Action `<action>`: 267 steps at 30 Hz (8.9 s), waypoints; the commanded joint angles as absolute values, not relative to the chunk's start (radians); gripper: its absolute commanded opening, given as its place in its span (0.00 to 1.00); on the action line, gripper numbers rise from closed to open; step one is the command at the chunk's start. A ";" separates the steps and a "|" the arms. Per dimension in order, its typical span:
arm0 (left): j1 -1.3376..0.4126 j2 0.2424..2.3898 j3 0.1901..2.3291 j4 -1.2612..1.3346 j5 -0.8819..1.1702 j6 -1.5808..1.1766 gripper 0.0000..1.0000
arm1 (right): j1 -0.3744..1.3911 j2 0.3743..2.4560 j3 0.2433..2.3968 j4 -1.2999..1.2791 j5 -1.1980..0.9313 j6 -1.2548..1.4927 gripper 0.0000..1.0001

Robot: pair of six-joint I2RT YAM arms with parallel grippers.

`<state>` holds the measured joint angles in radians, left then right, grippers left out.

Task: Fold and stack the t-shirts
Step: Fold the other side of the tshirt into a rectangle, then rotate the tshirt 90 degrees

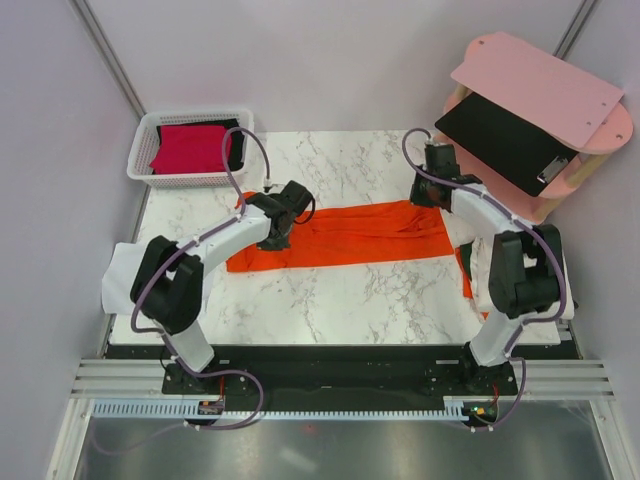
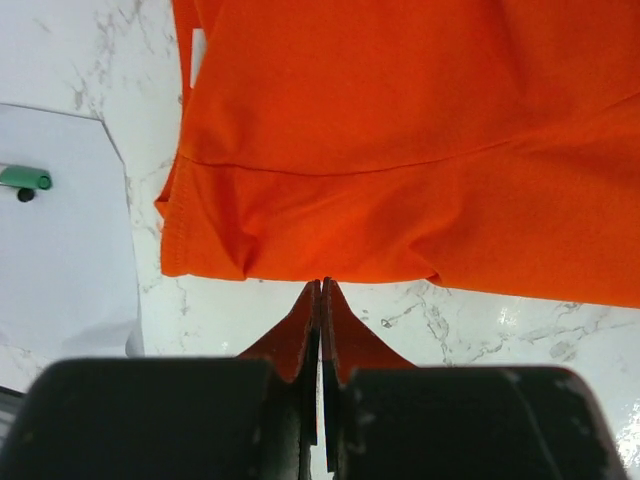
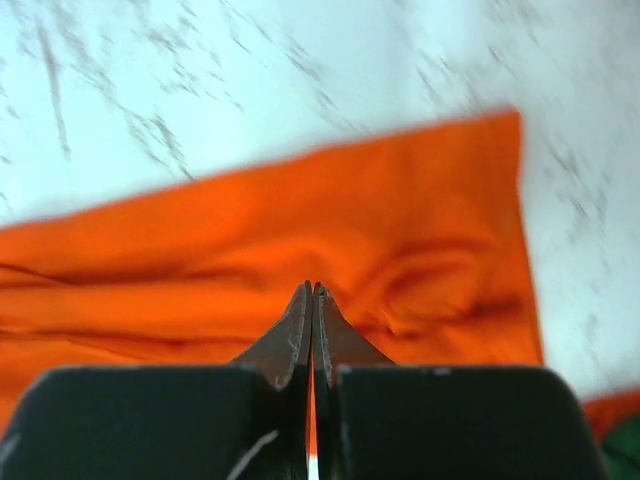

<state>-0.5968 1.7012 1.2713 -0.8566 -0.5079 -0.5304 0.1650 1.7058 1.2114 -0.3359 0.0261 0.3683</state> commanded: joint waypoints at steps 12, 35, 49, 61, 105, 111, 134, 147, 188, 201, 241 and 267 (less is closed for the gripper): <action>-0.502 1.853 1.328 -0.775 -0.387 -0.574 0.02 | 0.250 1.996 1.488 -0.505 0.186 0.288 0.00; -0.437 2.273 1.794 -0.910 -0.426 -0.436 0.02 | 0.316 1.892 1.253 -0.727 0.197 0.311 0.00; -0.400 2.548 2.487 -0.985 -0.256 -0.333 0.02 | 0.584 1.623 1.089 -0.773 -0.072 0.385 0.00; -0.432 1.731 1.522 -0.644 -0.005 -0.478 0.02 | 0.566 1.681 1.267 -0.741 0.287 0.354 0.00; -0.345 1.371 1.000 -0.581 0.006 -0.594 0.02 | 0.917 1.950 1.313 -0.726 -0.075 0.416 0.00; -0.344 1.344 0.967 -0.572 0.029 -0.572 0.02 | 0.818 1.905 1.460 -0.738 0.184 0.390 0.00; -0.344 1.362 0.868 -0.519 0.083 -0.554 0.02 | 0.606 2.467 2.244 -0.584 0.107 0.135 0.00; -0.351 1.364 0.813 -0.436 0.239 -0.528 0.02 | 0.491 2.612 2.388 -0.621 0.324 0.163 0.00; -0.634 1.275 0.516 -0.149 0.304 -0.785 0.68 | 0.387 1.102 0.761 -0.370 -0.169 0.551 0.63; -0.673 1.200 0.414 -0.075 0.284 -0.841 0.56 | 0.739 1.291 0.863 -0.357 0.034 0.528 0.00; -0.733 1.358 0.577 -0.104 0.176 -0.827 0.02 | 0.877 1.810 1.239 -0.574 0.330 0.483 0.00; -0.736 1.382 0.558 -0.114 0.152 -0.821 0.02 | 1.034 1.769 1.233 -0.695 0.307 0.569 0.00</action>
